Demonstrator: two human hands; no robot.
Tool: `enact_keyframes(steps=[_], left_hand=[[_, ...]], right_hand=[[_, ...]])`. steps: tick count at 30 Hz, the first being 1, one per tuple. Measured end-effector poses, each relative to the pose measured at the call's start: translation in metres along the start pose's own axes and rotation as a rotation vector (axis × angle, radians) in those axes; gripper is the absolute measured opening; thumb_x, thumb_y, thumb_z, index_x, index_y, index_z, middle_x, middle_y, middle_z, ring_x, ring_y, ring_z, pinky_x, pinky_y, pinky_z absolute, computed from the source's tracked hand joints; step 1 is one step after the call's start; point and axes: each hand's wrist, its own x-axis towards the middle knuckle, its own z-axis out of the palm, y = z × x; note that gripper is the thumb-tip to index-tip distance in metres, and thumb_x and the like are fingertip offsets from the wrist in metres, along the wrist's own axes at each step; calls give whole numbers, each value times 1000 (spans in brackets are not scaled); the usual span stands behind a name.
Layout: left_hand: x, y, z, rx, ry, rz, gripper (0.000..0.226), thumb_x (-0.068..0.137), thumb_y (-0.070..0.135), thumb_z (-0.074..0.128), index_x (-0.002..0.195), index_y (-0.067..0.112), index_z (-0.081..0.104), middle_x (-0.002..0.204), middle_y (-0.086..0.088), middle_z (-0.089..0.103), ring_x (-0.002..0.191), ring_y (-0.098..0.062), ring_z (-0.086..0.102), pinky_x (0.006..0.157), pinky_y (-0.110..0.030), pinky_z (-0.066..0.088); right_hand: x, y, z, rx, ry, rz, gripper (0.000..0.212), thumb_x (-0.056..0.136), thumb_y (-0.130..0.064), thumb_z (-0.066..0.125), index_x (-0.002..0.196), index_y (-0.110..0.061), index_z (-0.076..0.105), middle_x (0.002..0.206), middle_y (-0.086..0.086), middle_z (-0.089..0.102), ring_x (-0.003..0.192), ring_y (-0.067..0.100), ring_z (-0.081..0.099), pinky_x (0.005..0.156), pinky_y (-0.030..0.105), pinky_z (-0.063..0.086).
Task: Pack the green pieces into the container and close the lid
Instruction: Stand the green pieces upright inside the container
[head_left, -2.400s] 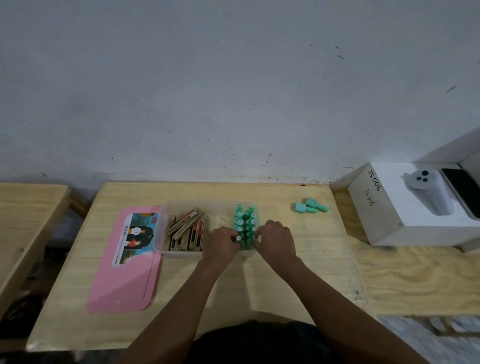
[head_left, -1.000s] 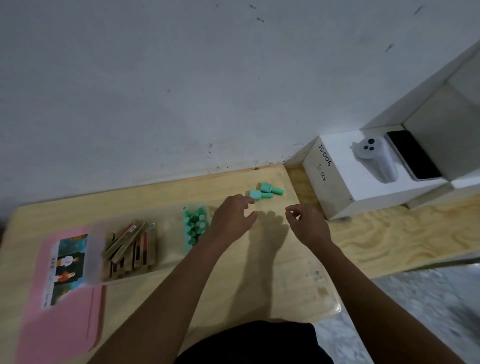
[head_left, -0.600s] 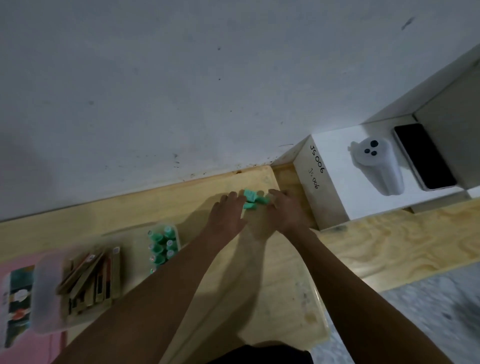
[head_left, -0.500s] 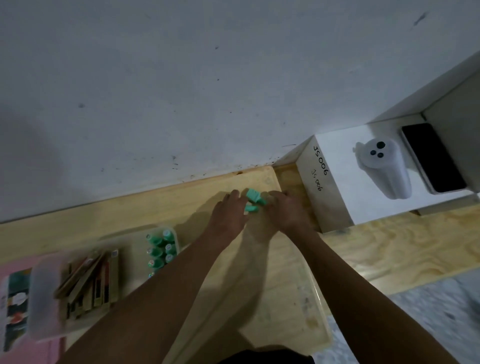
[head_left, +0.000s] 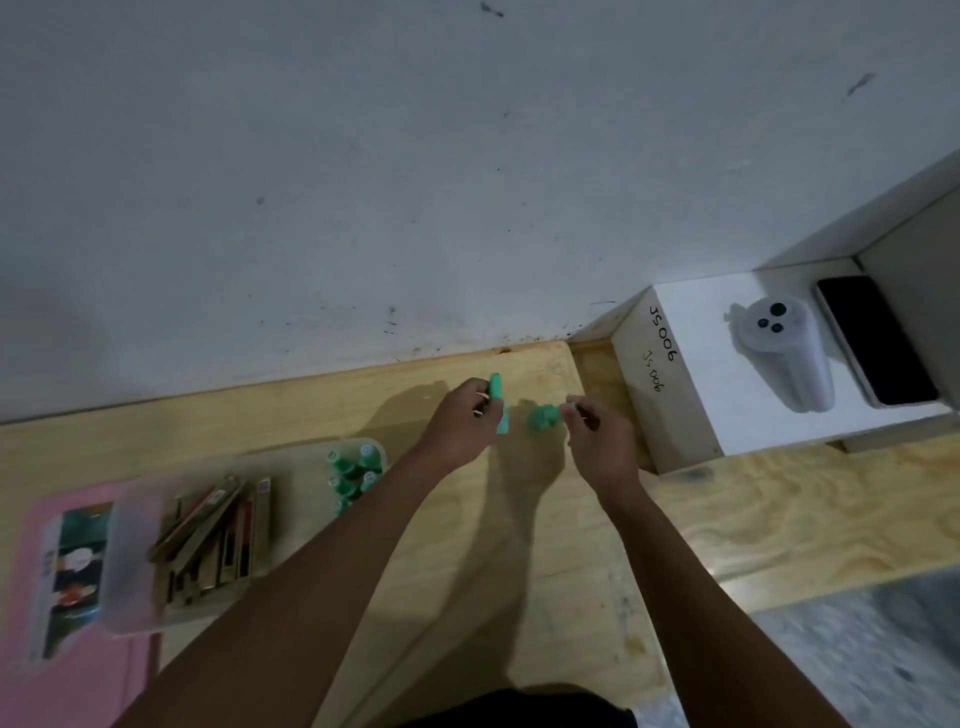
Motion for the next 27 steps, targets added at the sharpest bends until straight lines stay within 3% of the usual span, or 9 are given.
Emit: enact_keyframes(steps=[3, 7, 10, 13, 15, 17, 20, 22, 27], left_hand=[[-24, 11, -17, -322, -30, -95, 22, 95, 23, 54, 112, 9, 57, 109, -15, 67, 93, -28, 69, 76, -38, 59], [-67, 15, -55, -440, 4, -2, 25, 94, 26, 55, 109, 6, 60, 98, -14, 72, 86, -25, 72, 75, -32, 57], [-95, 11, -87, -219, 112, 80, 24, 92, 32, 58, 102, 12, 66, 100, -5, 70, 87, -16, 69, 68, -22, 56], [-124, 0, -117, 122, 191, 158, 19, 89, 38, 61, 94, 20, 66, 97, 0, 59, 75, -8, 58, 49, -8, 45], [-140, -7, -133, 271, 197, 201, 12, 88, 36, 62, 89, 24, 63, 93, -3, 53, 73, -10, 53, 54, -13, 45], [-158, -16, -146, 336, 183, 219, 9, 87, 35, 64, 82, 27, 62, 92, -6, 56, 78, -18, 57, 67, -26, 45], [-180, -31, -160, 340, 174, 223, 10, 86, 35, 65, 77, 32, 63, 90, -5, 63, 81, -23, 61, 71, -32, 47], [-190, -41, -164, 382, 196, 230, 8, 85, 35, 65, 85, 28, 69, 90, -1, 66, 81, -23, 63, 70, -34, 49], [-207, -63, -157, 450, 233, 277, 15, 86, 27, 65, 94, 18, 73, 71, 12, 62, 67, -12, 60, 59, -23, 43]], right_hand=[[-28, -20, -4, 166, 25, 56, 25, 96, -21, 57, 118, -12, 66, 89, -1, 68, 77, 9, 60, 77, 39, 56], [-71, -43, -1, 183, -22, -59, 25, 95, -22, 58, 119, -17, 66, 99, -3, 68, 83, 6, 60, 83, 38, 57], [-102, -52, 8, 136, -81, -187, 24, 95, -21, 59, 119, -20, 66, 106, -1, 69, 82, 5, 63, 76, 29, 57], [-133, -59, 20, 86, -163, -325, 25, 95, -17, 59, 119, -20, 65, 109, -4, 66, 79, 4, 65, 67, 11, 50], [-148, -60, 29, 48, -227, -396, 24, 94, -16, 60, 117, -22, 65, 109, -6, 65, 79, 4, 65, 67, 9, 48], [-164, -61, 42, -13, -280, -475, 24, 93, -17, 62, 116, -24, 65, 108, -9, 64, 81, 0, 62, 67, 7, 46], [-178, -61, 63, -143, -330, -603, 24, 93, -21, 62, 116, -25, 66, 111, -10, 63, 83, 2, 59, 68, 11, 47], [-182, -62, 74, -264, -348, -645, 25, 94, -25, 60, 118, -28, 65, 113, -13, 61, 80, 4, 59, 69, 22, 51], [-184, -63, 89, -588, -388, -745, 27, 97, -27, 53, 122, -26, 63, 120, -9, 60, 88, 12, 63, 71, 29, 50]])
